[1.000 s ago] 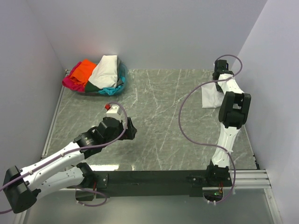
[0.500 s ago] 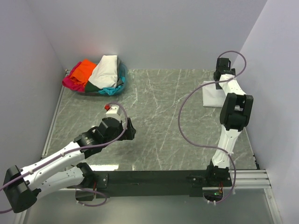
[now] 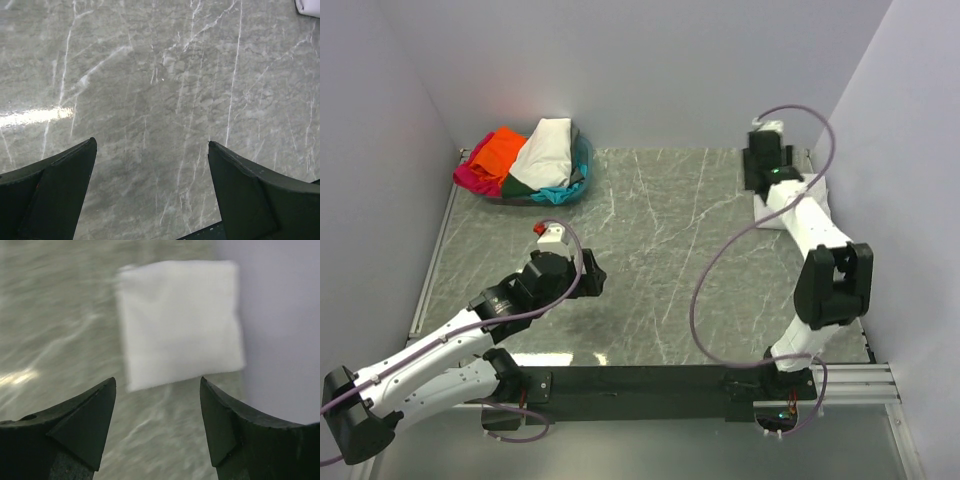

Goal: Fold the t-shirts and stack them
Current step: Neatly place the folded tshirt to the corner

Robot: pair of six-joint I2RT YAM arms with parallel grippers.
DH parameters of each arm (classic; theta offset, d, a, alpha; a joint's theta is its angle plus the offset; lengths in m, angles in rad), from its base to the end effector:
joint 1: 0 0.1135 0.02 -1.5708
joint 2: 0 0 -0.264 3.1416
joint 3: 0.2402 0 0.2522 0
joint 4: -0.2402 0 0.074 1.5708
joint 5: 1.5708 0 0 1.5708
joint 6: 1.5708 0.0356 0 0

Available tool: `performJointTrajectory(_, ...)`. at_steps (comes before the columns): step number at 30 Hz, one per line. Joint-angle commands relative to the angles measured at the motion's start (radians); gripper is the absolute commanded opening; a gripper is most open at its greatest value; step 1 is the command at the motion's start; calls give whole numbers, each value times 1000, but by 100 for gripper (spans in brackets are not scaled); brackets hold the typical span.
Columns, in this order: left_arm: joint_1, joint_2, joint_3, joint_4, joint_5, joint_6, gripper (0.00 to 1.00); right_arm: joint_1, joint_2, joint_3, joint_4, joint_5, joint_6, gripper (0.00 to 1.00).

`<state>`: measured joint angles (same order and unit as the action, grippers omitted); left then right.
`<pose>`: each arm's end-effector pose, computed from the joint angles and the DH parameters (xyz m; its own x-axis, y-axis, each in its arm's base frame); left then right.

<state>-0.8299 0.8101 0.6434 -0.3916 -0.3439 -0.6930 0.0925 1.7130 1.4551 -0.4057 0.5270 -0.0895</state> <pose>0.1308 -0.1252 0.2663 -0.5956 -0.2400 -0.7666 0.1575 0.9009 -0.4044 0.3921 0.0184 0.3058 -0.6390 -0.1369 -0.7569 0.2586 0.8885 -0.3790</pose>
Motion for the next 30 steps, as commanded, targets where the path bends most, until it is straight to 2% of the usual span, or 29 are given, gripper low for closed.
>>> performJointTrajectory(1,5,-3,50,-12,-40,20,99,128,-99,-110,-25,-90,151,75)
performJointTrajectory(5,6,-28,55,-6,-44,39,99,222,-220,-257,4,-254,269,75)
performJointTrajectory(10,11,-35,73,-18,-56,59,99,257,-464,-491,108,-551,359,75)
performJointTrajectory(13,12,-35,79,-23,-60,59,99,273,-597,-610,149,-648,405,78)
performJointTrajectory(18,14,-58,72,-15,-50,58,99,286,-772,-758,169,-728,456,78)
performJointTrajectory(24,14,-71,67,-23,-96,39,99,289,-924,-892,194,-728,485,78)
performJointTrajectory(30,14,-72,62,-7,-113,52,99,289,-978,-897,163,-707,462,79)
